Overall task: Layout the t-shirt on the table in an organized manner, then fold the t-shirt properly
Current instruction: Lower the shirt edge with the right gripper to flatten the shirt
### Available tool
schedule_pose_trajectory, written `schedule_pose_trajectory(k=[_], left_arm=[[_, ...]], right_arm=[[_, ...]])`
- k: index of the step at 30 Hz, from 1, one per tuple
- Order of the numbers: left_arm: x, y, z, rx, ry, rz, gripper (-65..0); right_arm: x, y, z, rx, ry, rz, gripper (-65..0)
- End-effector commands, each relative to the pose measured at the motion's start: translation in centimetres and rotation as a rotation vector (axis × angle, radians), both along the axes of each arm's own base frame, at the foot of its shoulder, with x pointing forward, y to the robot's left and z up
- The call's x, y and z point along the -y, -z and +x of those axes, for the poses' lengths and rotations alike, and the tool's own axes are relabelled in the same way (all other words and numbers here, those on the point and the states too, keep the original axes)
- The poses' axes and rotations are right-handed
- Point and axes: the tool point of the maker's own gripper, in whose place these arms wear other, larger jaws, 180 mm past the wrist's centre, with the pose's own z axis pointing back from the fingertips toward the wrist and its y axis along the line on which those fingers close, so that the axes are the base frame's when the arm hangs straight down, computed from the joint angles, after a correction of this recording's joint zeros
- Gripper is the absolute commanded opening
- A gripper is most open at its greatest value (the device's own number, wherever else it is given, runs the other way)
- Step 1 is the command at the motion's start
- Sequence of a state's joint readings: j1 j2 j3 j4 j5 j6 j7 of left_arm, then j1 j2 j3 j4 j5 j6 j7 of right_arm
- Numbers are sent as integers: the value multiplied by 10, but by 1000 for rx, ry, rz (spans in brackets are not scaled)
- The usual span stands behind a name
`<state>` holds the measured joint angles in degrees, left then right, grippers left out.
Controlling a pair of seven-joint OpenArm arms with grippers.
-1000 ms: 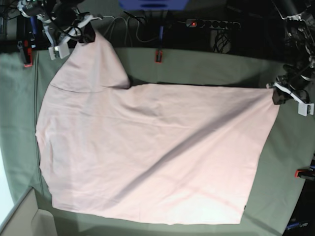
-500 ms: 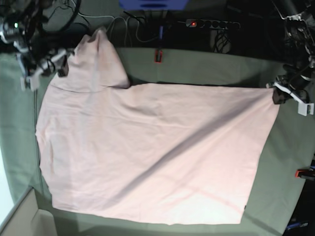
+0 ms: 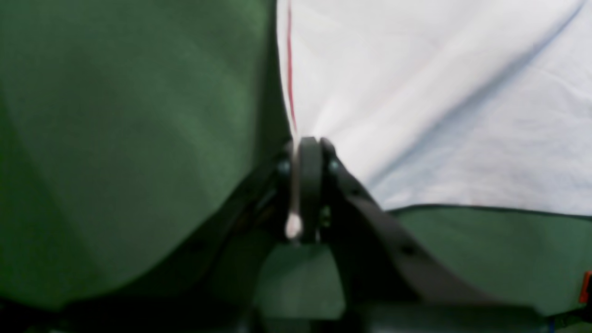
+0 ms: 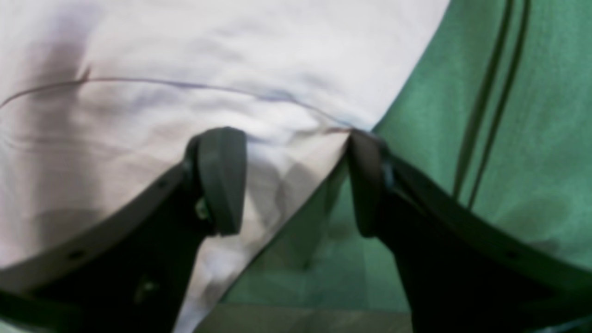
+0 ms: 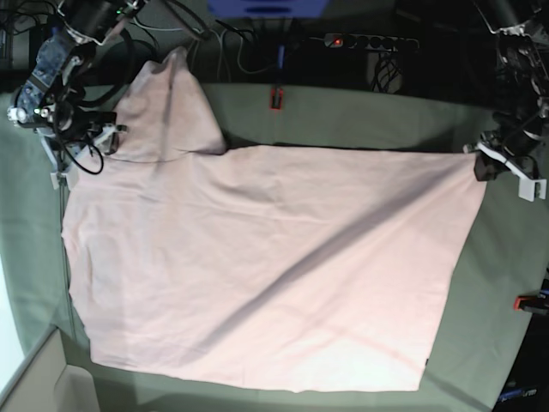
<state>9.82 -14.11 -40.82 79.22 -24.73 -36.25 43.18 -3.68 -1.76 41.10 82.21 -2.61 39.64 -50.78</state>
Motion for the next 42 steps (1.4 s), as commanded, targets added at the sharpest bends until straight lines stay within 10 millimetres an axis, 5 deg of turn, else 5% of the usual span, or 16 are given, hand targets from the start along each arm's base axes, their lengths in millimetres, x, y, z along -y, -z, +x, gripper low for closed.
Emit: schedule_pose_trajectory(k=[1, 7, 16, 23, 29, 35, 42], left_arm=[[-7, -14, 8, 47, 1, 19, -643], [-7, -14, 8, 48, 0, 18, -643], [-7, -15, 7, 45, 6, 25, -643], [-19, -23, -12, 46, -18, 62, -644], [-30, -29, -28, 41, -43, 95, -644], [-27, -26, -29, 38, -44, 87, -642], [-21, -24, -27, 40, -48, 73, -641]], right_arm=[[-3, 5, -6, -36, -11, 6, -323], [-11, 9, -17, -55, -9, 18, -650], [27, -34, -57, 3, 86, -110, -650], [59, -65, -82, 17, 138, -230, -650], [65, -67, -87, 12, 155, -242, -650], [41, -56, -83, -9, 77, -205, -650], [25, -52, -72, -1, 26, -181, -421]])
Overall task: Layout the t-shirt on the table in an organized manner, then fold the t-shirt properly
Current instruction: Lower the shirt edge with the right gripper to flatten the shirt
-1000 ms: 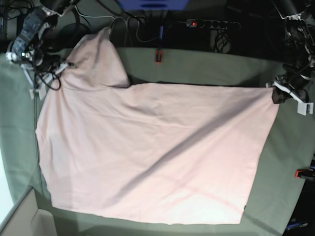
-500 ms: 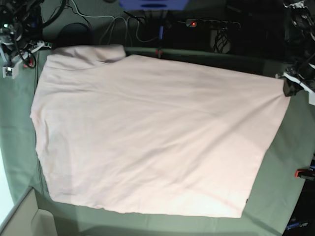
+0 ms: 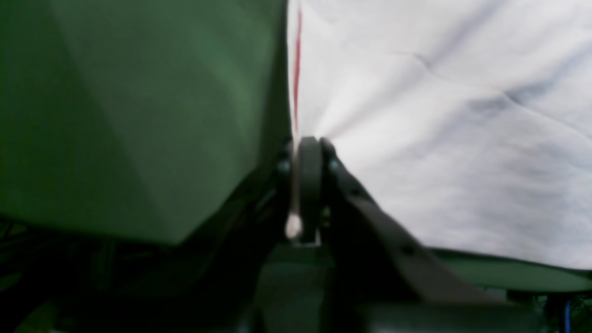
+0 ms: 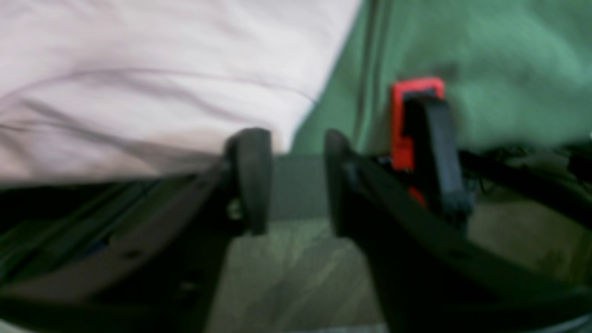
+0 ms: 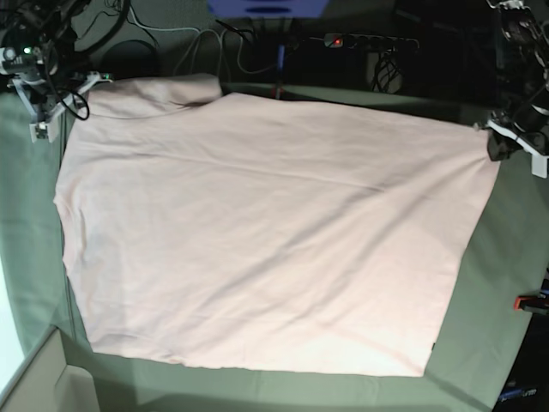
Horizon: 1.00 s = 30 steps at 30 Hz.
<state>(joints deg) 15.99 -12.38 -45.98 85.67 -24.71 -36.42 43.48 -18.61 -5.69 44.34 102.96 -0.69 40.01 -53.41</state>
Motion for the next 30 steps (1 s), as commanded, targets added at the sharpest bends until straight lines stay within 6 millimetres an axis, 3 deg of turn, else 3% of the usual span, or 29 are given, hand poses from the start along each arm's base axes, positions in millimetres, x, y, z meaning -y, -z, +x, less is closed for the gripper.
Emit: schedule_pose_trajectory(k=[1, 3, 11, 20, 22, 25, 30], left_arm=[[-5, -13, 8, 46, 4, 17, -641], [-4, -13, 9, 48, 3, 15, -641], [-5, -13, 8, 48, 2, 18, -641], [-5, -13, 9, 49, 2, 18, -641], [-5, -13, 9, 49, 2, 18, -641], [-6, -12, 6, 43, 1, 19, -641], [-6, -11, 5, 38, 1, 19, -643]], right_arm=[[3, -4, 6, 27, -2, -4, -389], [1, 3, 2, 10, 3, 15, -356], [-19, 40, -7, -64, 7, 124, -355], [-22, 41, 3, -44, 10, 136, -361], [-22, 40, 5, -40, 10, 138, -415], [-22, 38, 10, -28, 9, 135, -626], [-20, 36, 13, -16, 16, 133, -650]])
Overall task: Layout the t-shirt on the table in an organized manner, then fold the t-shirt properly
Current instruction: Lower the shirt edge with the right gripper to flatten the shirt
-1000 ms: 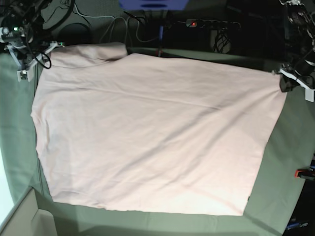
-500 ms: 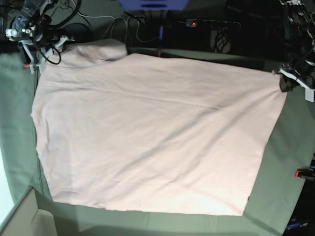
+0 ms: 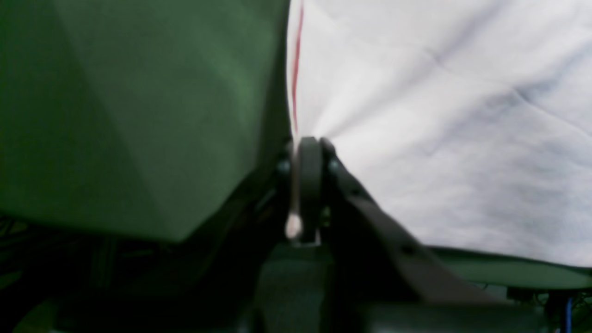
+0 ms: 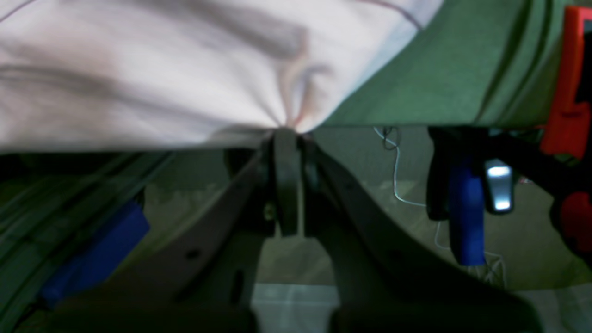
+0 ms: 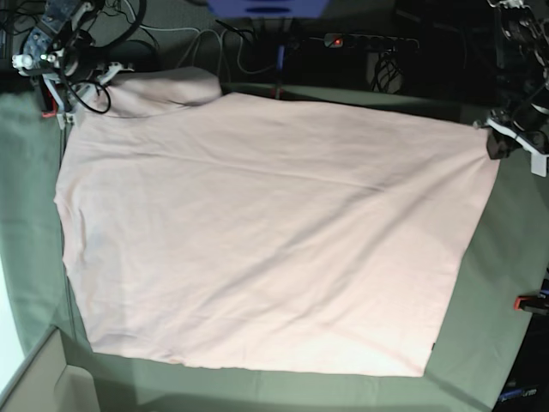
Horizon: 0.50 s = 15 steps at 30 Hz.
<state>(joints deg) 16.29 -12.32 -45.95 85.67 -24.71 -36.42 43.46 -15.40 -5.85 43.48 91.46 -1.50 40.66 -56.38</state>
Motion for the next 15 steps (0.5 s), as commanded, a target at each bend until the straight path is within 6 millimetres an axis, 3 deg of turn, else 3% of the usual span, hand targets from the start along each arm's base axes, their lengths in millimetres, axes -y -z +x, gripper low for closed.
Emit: schedule_pose_trajectory(k=[1, 10, 15], left_arm=[[-6, -12, 7, 43, 1, 21, -643], [-6, -12, 5, 38, 1, 20, -644], [-6, -13, 7, 44, 1, 19, -644]], right_arm=[[8, -15, 29, 127, 13, -20, -650], [31, -68, 45, 247, 29, -157, -650], [34, -79, 57, 287, 24, -178, -650]])
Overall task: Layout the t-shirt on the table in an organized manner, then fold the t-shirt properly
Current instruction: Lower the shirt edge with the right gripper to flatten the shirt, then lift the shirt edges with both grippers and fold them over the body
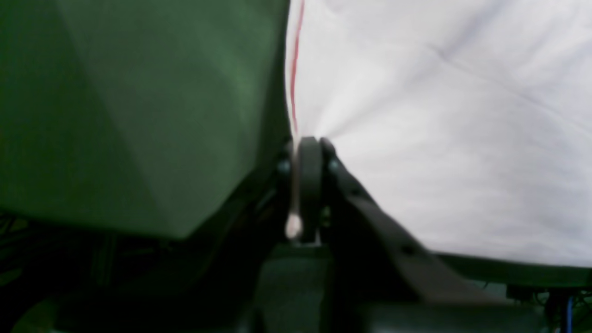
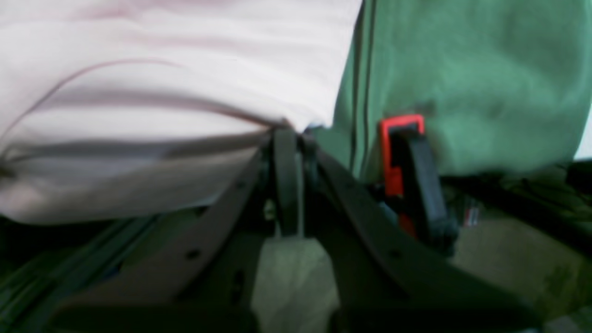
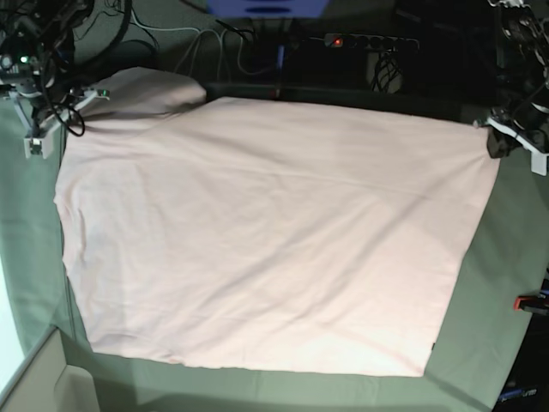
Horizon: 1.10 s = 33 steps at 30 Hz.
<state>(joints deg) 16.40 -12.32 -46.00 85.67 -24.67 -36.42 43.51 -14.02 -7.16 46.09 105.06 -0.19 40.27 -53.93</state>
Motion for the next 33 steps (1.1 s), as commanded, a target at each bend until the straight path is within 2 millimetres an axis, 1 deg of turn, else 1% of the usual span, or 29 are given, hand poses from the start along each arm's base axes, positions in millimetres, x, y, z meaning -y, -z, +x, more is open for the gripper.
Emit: schedule_pose_trajectory(k=[1, 4, 6, 12, 15, 17, 22, 25, 30, 33], left_arm=[[-6, -15, 11, 53, 2, 19, -644], [-6, -16, 13, 59, 2, 19, -644], [-6, -21, 22, 83, 1, 20, -644], [-6, -32, 40, 125, -4, 20, -644], [-5, -44, 57, 171, -3, 19, -644], [-5, -50, 66, 195, -2, 18, -644], [-6, -74, 94, 274, -2, 21, -642], [-8, -72, 107, 285, -21, -15, -642], [-8, -54, 125, 266, -56, -104, -642], [-6, -51, 135, 272, -68, -142, -642]], right_arm=[[7, -12, 13, 56, 2, -25, -650], [7, -14, 19, 67, 0, -27, -650], [10, -20, 26, 84, -8, -39, -650], [10, -21, 47, 120, -6, -17, -650], [13, -22, 61, 140, -7, -9, -650], [12, -18, 69, 146, -5, 12, -650], [15, -19, 95, 177, -4, 41, -650], [18, -23, 111, 200, -5, 52, -650], [15, -26, 137, 236, -6, 92, -650], [18, -31, 153, 255, -7, 105, -650]])
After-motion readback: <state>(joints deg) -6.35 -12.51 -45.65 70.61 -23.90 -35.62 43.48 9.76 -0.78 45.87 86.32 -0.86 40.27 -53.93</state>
